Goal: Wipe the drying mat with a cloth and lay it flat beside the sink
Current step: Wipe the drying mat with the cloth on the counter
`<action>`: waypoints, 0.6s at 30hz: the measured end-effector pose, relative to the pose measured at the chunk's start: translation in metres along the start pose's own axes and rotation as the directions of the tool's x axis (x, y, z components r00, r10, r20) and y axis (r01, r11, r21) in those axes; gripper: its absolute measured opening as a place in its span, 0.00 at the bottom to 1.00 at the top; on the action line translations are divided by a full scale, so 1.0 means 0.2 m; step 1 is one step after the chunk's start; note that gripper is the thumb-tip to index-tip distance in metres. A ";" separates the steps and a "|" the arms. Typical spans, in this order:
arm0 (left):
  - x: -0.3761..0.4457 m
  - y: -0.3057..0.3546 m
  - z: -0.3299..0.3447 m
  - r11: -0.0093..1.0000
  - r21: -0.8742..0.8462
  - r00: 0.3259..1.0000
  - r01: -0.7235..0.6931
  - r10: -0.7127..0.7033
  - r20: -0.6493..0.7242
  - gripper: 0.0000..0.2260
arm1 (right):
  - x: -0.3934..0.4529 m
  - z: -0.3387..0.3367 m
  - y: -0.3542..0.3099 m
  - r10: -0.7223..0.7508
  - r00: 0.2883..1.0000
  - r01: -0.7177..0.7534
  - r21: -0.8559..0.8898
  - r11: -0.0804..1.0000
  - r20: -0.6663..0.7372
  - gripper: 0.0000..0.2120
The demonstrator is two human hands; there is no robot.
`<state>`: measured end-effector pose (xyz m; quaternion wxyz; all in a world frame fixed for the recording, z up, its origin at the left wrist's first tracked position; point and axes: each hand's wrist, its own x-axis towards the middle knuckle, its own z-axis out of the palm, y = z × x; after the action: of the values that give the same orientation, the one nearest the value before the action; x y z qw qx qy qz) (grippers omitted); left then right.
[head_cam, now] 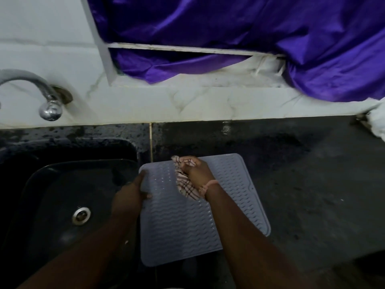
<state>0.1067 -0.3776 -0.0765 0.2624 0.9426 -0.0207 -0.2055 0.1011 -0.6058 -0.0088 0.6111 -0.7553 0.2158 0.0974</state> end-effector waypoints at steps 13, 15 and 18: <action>-0.06 0.02 0.05 0.995 0.104 0.994 0.004 0.007 -0.106 0.27 | 0.08 -0.63 0.39 -0.035 0.891 -0.321 -0.682 0.657 -0.453 0.15; -0.07 0.02 0.05 0.991 0.135 0.994 -0.002 0.017 -0.105 0.26 | 0.09 -0.61 0.41 -0.065 0.891 -0.310 -0.706 0.637 -0.450 0.16; -0.05 0.02 0.04 0.993 0.116 0.997 -0.001 0.010 -0.079 0.26 | 0.11 -0.64 0.40 -0.061 0.898 -0.308 -0.720 0.621 -0.436 0.17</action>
<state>0.0945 -0.3833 -0.0769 0.2083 0.9636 -0.0249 -0.1656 0.0701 -0.7468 -0.0594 0.1569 -0.9285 0.3314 0.0587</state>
